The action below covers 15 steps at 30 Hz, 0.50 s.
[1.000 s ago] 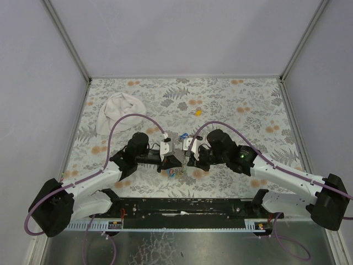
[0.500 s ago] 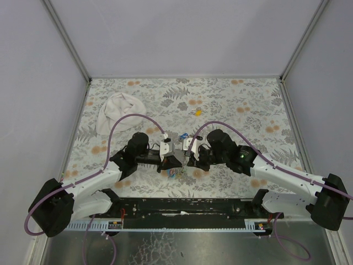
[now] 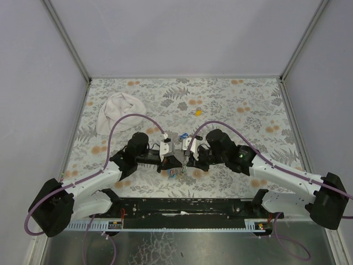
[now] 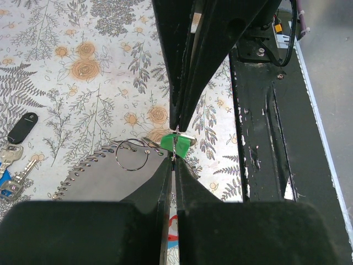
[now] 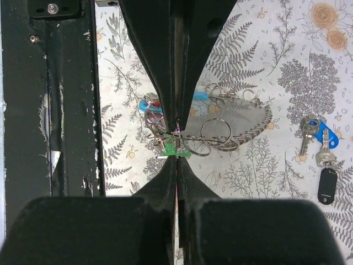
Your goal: Put the keys on the keyring
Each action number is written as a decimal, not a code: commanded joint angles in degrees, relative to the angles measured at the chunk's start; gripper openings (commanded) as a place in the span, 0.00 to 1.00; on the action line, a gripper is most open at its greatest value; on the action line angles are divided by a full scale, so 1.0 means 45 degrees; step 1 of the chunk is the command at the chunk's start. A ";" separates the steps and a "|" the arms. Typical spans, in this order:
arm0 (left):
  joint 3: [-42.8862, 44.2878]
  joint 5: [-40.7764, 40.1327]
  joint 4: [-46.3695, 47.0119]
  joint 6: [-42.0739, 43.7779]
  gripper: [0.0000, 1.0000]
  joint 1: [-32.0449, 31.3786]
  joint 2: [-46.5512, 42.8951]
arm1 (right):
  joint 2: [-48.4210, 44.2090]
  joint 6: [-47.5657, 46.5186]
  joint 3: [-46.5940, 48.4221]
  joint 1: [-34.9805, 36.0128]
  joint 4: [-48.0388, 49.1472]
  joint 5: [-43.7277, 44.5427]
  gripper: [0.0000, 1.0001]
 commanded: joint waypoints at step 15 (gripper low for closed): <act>0.0108 0.0301 0.1011 0.0328 0.00 -0.0044 -0.0060 | -0.0828 0.0145 -0.0181 0.0014 0.0701 0.0125 0.00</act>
